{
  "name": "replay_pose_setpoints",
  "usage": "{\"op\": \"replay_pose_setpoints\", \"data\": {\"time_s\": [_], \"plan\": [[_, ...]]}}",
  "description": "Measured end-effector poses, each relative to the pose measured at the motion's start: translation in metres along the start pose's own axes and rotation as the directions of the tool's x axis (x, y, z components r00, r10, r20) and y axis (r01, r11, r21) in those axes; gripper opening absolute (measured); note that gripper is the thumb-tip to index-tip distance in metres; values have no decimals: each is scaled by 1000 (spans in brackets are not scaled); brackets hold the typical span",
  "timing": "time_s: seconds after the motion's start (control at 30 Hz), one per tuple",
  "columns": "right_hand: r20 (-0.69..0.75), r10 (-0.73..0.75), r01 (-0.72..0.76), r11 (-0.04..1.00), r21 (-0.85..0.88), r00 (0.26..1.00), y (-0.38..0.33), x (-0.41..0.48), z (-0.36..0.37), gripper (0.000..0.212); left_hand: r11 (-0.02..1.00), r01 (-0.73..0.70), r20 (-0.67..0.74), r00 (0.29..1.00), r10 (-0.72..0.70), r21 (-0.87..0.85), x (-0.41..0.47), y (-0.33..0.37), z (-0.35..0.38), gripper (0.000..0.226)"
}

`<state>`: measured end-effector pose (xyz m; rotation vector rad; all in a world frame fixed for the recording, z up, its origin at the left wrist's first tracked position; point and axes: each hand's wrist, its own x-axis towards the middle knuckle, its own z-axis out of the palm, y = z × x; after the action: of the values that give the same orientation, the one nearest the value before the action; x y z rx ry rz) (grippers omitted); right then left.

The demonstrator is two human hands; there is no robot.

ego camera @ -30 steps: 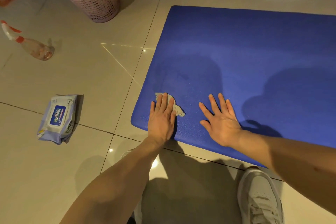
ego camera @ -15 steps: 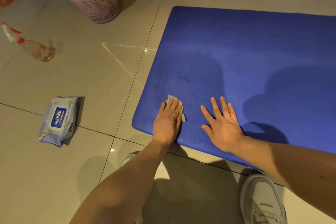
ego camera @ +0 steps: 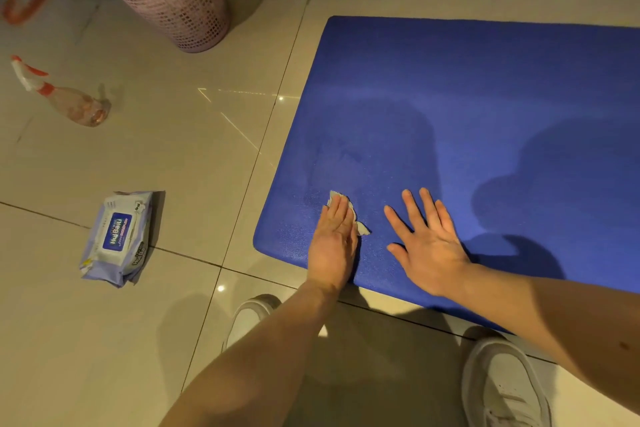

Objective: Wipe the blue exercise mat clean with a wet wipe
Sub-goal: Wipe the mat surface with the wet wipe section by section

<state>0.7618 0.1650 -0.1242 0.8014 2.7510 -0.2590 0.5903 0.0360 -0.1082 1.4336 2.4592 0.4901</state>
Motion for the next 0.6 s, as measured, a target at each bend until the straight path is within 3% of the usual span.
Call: {"op": "replay_pose_setpoints", "data": {"time_s": [0.13,0.27,0.37,0.43,0.6], "plan": [[-22,-27,27,1000,3,999,4,-1,0,69,962,-110,47,994,102,251,9,-27,5,50],[-42,-11,11,1000,3,999,12,2,-2,69,943,74,-106,994,-41,324,35,-63,-15,48],[-43,40,-39,999,22,998,27,9,-7,71,953,49,-69,997,-29,298,40,-33,-9,50],[-45,67,-67,998,16,997,40,17,-12,72,961,-30,111,994,0,276,46,-1,0,49],[-34,94,-95,995,-30,995,70,33,-20,73,993,-110,7,994,110,50,56,37,19,45]]}}
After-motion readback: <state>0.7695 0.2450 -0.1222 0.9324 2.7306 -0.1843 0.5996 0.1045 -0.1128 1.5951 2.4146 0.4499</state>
